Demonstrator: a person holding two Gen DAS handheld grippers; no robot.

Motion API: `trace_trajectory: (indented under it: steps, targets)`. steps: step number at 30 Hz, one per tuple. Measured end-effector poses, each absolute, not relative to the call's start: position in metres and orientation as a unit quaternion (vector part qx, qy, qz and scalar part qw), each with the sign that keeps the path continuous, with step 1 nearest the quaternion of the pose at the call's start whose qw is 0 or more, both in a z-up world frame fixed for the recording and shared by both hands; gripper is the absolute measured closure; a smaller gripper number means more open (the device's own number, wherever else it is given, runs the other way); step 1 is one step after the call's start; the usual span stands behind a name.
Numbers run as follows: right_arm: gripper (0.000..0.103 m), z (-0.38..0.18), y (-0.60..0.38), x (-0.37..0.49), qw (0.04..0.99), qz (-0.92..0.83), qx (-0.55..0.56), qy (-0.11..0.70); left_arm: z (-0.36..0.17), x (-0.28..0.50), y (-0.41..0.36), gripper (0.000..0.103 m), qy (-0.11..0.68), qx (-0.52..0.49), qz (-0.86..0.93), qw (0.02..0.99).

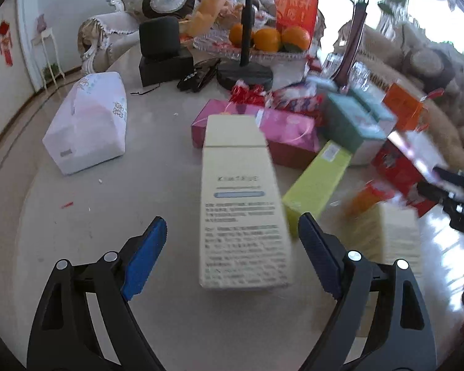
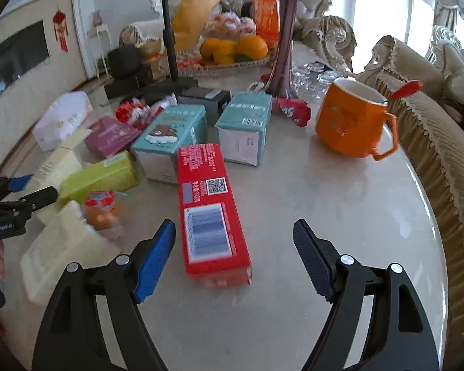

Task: Collect trash
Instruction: 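Grasp the cream KIMTRUE box with the left tool while the right tool grasps the red box, then carry KIMTRUE box and red box to the wastebasket and open both tools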

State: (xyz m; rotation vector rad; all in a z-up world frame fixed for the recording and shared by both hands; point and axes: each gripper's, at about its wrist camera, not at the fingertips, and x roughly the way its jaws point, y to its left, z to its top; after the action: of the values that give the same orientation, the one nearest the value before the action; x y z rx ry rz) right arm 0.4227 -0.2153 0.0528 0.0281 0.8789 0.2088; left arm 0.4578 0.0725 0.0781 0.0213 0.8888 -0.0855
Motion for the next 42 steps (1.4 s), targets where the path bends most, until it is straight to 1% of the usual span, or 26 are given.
trace_trajectory:
  steps: [3, 4, 5, 6, 7, 8, 9, 10, 13, 15, 18, 20, 22, 24, 27, 28, 31, 32, 36, 39, 42]
  targets:
    - [0.029, 0.045, -0.205, 0.433, 0.896, 0.097, -0.002, 0.433, 0.071, 0.465, 0.073, 0.018, 0.434, 0.017, -0.035, 0.9]
    - [0.029, 0.042, -0.201, 0.436, 0.895, 0.093, -0.01, 0.437, 0.067, 0.468, 0.073, 0.02, 0.44, 0.017, -0.035, 0.897]
    - [0.03, 0.04, -0.198, 0.439, 0.893, 0.091, -0.017, 0.44, 0.066, 0.47, 0.073, 0.034, 0.446, 0.017, -0.037, 0.894]
    - [0.034, 0.037, -0.194, 0.441, 0.89, 0.088, -0.025, 0.447, 0.065, 0.47, 0.073, 0.039, 0.448, 0.017, -0.042, 0.893]
    - [0.049, 0.036, -0.191, 0.441, 0.888, 0.089, -0.029, 0.451, 0.067, 0.47, 0.072, 0.056, 0.444, 0.024, -0.04, 0.895]
    - [0.061, 0.037, -0.191, 0.441, 0.888, 0.093, -0.019, 0.451, 0.068, 0.469, 0.071, 0.056, 0.446, 0.03, -0.043, 0.894]
    - [0.066, 0.037, -0.192, 0.44, 0.885, 0.092, -0.007, 0.456, 0.068, 0.468, 0.07, 0.056, 0.447, 0.031, -0.044, 0.893]
    - [0.068, 0.038, -0.193, 0.439, 0.885, 0.092, 0.002, 0.456, 0.069, 0.466, 0.07, 0.056, 0.447, 0.032, -0.046, 0.893]
    - [0.068, 0.041, -0.197, 0.426, 0.885, 0.101, 0.025, 0.453, 0.072, 0.455, 0.072, 0.056, 0.442, 0.033, -0.04, 0.895]
    - [0.068, 0.046, -0.203, 0.413, 0.887, 0.106, 0.048, 0.448, 0.08, 0.445, 0.077, 0.056, 0.433, 0.017, -0.035, 0.9]
    - [0.068, 0.058, -0.211, 0.396, 0.89, 0.11, 0.076, 0.436, 0.101, 0.42, 0.085, 0.056, 0.409, -0.021, -0.034, 0.912]
    - [0.068, 0.072, -0.221, 0.374, 0.89, 0.127, 0.11, 0.424, 0.12, 0.392, 0.083, 0.056, 0.383, -0.028, -0.039, 0.923]
    - [0.068, 0.089, -0.229, 0.339, 0.893, 0.147, 0.136, 0.403, 0.138, 0.357, 0.078, 0.056, 0.352, -0.021, -0.044, 0.935]
    - [0.068, 0.101, -0.231, 0.3, 0.896, 0.169, 0.152, 0.381, 0.156, 0.303, 0.067, 0.056, 0.314, -0.008, -0.054, 0.948]
    - [0.068, 0.111, -0.232, 0.233, 0.897, 0.2, 0.173, 0.353, 0.164, 0.23, 0.053, 0.056, 0.287, -0.003, -0.08, 0.955]
    - [0.068, 0.111, -0.231, 0.2, 0.897, 0.213, 0.177, 0.345, 0.162, 0.195, 0.045, 0.056, 0.281, 0.001, -0.097, 0.955]
    - [0.068, 0.105, -0.224, 0.113, 0.893, 0.238, 0.187, 0.332, 0.149, 0.124, 0.03, 0.056, 0.281, 0.001, -0.131, 0.951]
    - [0.068, 0.104, -0.223, 0.095, 0.892, 0.241, 0.19, 0.332, 0.139, 0.091, 0.023, 0.056, 0.288, -0.006, -0.144, 0.947]
    - [0.068, 0.083, -0.215, 0.014, 0.883, 0.238, 0.205, 0.348, 0.098, 0.02, 0.002, 0.056, 0.323, -0.002, -0.179, 0.929]
    - [0.068, 0.059, -0.204, -0.012, 0.882, 0.22, 0.186, 0.373, 0.055, -0.014, -0.024, 0.056, 0.362, 0.043, -0.206, 0.908]
    - [0.068, 0.015, -0.193, -0.019, 0.867, 0.187, 0.172, 0.43, 0.006, -0.02, -0.037, 0.056, 0.42, 0.051, -0.206, 0.882]
